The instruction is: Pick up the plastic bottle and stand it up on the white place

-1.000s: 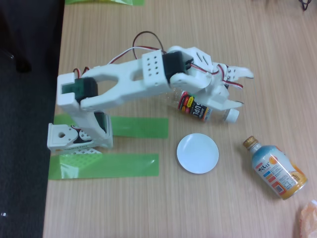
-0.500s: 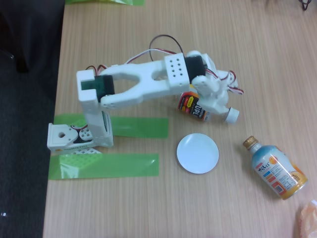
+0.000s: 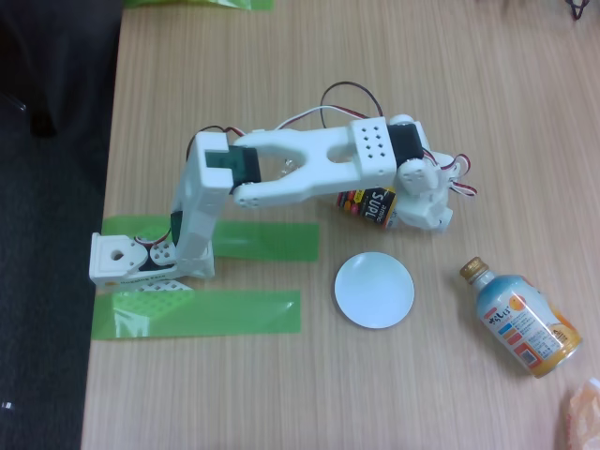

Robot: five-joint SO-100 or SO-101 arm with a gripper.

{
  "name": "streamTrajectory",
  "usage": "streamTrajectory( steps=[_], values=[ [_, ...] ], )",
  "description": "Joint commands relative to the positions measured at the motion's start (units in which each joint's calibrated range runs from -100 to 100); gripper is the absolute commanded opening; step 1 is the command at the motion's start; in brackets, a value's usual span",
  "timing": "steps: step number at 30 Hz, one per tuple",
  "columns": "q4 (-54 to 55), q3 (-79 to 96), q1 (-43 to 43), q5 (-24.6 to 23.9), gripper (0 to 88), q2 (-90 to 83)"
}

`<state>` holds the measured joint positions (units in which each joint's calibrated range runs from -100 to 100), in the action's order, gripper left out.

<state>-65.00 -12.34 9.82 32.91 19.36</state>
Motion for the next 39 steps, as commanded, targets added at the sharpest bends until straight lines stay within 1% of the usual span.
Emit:
streamTrajectory(
  steps=[1, 16, 39],
  values=[
    [0.5, -3.6, -0.4, -0.2, 24.9, 1.5],
    [0.6, -9.1, -2.2, 0.1, 24.9, 10.6],
    [0.6, -8.4, -1.8, 0.1, 24.9, 10.9]
  ],
)
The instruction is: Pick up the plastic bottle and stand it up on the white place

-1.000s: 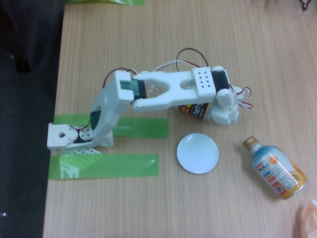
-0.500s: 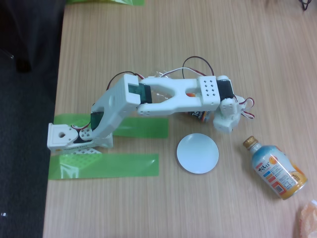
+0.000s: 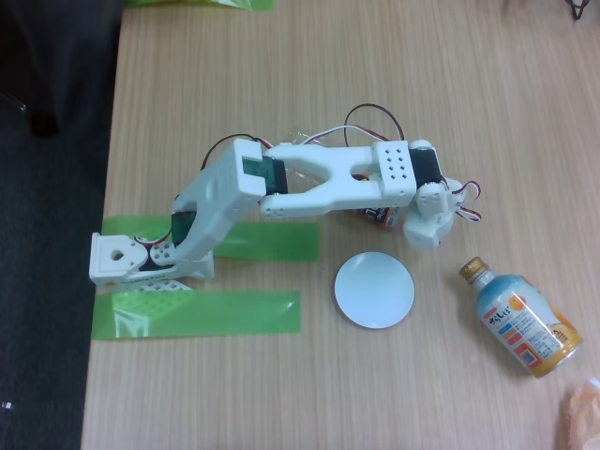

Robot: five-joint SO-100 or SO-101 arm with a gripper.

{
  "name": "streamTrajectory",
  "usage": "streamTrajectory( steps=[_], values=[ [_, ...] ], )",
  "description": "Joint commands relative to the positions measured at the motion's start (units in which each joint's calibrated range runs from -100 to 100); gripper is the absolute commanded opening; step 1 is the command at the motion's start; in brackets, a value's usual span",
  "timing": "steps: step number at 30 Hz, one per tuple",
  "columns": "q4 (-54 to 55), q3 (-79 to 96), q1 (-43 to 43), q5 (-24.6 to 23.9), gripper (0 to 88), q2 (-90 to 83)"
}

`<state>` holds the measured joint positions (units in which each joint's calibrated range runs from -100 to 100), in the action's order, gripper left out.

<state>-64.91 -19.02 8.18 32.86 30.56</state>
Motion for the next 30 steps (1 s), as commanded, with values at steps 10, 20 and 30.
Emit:
streamTrajectory(
  steps=[10, 20, 30],
  values=[
    [0.6, -1.6, 0.5, 0.2, 24.9, 0.1],
    [2.9, -2.2, 1.3, -0.1, 24.9, 2.0],
    [2.9, -2.3, 1.2, -0.1, 24.8, 2.0]
  ],
)
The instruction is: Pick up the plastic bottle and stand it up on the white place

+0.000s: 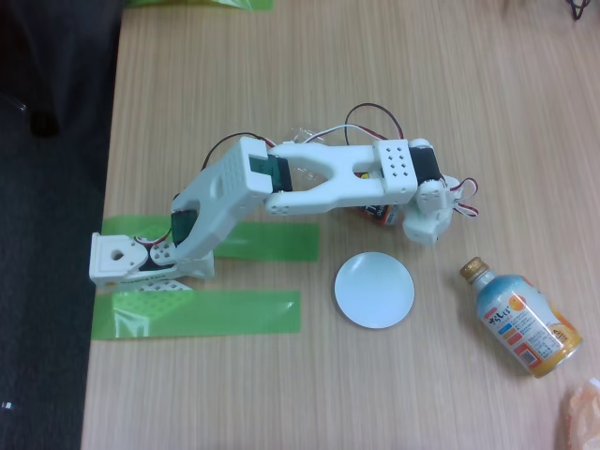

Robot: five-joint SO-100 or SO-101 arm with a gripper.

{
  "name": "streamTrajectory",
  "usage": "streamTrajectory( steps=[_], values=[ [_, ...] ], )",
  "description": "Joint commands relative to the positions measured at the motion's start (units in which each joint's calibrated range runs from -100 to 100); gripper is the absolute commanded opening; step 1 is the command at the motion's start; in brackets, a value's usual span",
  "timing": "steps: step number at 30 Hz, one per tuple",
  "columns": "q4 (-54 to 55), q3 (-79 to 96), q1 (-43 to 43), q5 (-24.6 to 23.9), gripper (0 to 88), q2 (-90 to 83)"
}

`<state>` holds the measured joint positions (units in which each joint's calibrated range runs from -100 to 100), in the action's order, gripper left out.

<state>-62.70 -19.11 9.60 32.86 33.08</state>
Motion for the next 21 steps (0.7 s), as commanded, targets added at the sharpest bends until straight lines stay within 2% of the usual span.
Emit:
streamTrajectory(
  steps=[1, 21],
  values=[
    [0.6, -2.2, -0.3, -0.1, 24.8, -0.5],
    [0.2, -2.0, -0.4, 0.2, 24.7, -1.0]
  ],
)
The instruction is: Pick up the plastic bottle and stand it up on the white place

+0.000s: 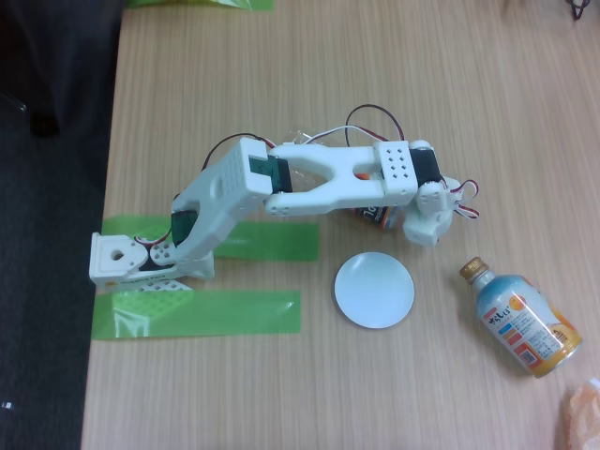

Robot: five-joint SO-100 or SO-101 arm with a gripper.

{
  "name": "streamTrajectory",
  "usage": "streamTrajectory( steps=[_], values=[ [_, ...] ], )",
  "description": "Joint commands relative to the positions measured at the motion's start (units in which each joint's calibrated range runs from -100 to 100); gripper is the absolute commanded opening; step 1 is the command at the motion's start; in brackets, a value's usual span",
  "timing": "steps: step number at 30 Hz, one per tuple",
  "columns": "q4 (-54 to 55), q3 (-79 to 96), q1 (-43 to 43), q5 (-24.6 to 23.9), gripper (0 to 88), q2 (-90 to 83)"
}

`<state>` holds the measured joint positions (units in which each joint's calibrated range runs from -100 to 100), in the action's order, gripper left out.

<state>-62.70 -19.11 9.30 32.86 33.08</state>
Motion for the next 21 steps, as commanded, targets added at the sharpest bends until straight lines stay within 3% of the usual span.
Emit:
streamTrajectory(
  steps=[1, 21],
  values=[
    [0.0, -2.1, -0.2, 0.2, 24.7, -1.0],
    [-3.0, -2.2, 0.0, 0.2, 24.7, -1.1]
  ],
)
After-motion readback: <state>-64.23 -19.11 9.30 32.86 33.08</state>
